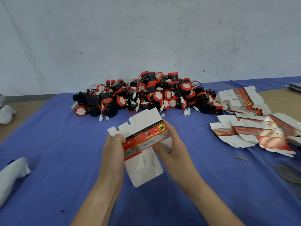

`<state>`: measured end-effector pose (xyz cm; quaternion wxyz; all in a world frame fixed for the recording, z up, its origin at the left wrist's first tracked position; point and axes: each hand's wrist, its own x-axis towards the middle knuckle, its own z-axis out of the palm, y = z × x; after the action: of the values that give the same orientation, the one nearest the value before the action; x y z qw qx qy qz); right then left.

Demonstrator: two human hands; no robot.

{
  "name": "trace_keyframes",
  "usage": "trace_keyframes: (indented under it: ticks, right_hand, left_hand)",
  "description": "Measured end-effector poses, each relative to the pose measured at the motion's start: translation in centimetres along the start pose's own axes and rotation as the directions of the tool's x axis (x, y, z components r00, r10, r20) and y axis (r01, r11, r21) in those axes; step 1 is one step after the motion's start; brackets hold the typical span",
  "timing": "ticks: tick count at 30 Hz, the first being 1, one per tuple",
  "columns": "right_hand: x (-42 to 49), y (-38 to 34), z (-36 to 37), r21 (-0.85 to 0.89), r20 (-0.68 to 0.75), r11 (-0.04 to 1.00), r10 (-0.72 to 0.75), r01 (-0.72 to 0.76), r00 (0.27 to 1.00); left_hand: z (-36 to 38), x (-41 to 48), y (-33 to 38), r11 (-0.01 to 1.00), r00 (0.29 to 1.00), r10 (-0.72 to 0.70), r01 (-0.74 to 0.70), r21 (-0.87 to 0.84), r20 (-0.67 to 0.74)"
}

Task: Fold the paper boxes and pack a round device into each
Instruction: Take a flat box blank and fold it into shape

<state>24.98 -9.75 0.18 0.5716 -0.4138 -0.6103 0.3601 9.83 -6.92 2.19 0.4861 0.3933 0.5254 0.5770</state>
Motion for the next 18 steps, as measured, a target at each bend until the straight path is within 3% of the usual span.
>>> trace_keyframes:
  ticks: [7,11,13,15,18]
  right_hand:
    - [-0.4,0.4,0.3,-0.246,-0.06,0.963,0.097,-0.109,0.994]
    - [-1.1,0.6,1.3,-0.473,0.034,0.881,0.003,0.013,0.999]
    - [-1.3,0.8,1.7,-0.483,0.096,0.874,-0.018,0.062,0.995]
    - [-1.1,1.2,1.4,-0.437,0.127,0.899,0.039,0.021,0.991]
    - [-0.7,0.8,0.5,-0.268,0.202,0.962,0.108,-0.051,0.973]
  left_hand:
    - [1.8,-1.7,-0.4,0.998,0.991,0.035,-0.042,0.05,0.132]
    - [2.8,-2.6,-0.8,0.995,0.96,0.1,-0.096,-0.026,0.262]
    - [3.1,-2.9,-0.6,0.987,0.945,0.146,-0.158,0.016,0.294]
    - [2.8,-2.5,-0.8,0.967,0.938,0.185,-0.227,0.115,0.293]
    - [1.5,-1.5,-0.3,0.953,0.945,0.243,-0.275,0.13,0.219]
